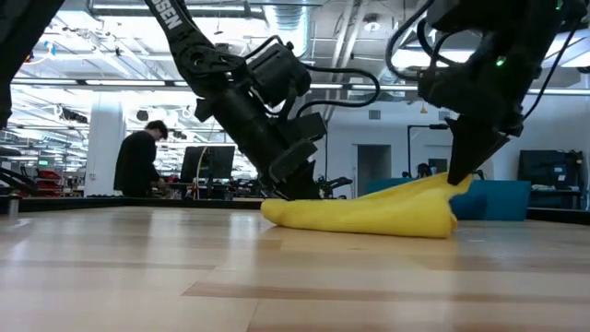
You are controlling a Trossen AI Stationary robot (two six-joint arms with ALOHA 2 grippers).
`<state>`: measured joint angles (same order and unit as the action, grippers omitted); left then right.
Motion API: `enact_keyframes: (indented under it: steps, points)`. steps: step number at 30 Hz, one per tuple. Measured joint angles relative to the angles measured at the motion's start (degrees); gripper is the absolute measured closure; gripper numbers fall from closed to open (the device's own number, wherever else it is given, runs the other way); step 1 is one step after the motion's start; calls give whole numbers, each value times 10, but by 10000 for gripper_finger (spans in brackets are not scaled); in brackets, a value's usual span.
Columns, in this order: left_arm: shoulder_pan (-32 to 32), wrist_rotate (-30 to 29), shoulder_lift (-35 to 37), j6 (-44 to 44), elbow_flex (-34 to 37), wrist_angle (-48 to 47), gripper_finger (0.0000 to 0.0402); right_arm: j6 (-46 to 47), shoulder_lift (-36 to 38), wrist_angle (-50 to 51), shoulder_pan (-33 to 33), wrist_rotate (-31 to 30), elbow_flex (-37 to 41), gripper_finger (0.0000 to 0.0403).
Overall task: Roll microfiber towels into tight, uniform cylinder then place into a basket
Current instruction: Roll the yellow microfiber cloth
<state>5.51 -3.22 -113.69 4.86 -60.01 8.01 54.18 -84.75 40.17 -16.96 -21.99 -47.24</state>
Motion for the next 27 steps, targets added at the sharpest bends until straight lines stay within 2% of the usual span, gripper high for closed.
enact_keyframes:
  steps: [6, 13, 16, 21, 27]
  points:
    - [-20, -15, 0, 2, 0, 20, 256, -12, 0, 3, 42, -34, 0, 392]
    - [-39, -100, 3, -8, 0, 24, 256, -46, 0, -4, 67, -20, 0, 392]
    - [-44, -116, 3, -11, 0, 24, 256, -57, -1, -14, 67, -19, 0, 392]
    - [-45, -126, 3, -12, 0, 18, 256, -100, -33, -60, 82, 6, -1, 394]
    - [-34, -153, 3, 2, 0, -7, 256, -76, -88, -55, 98, 10, 0, 391]
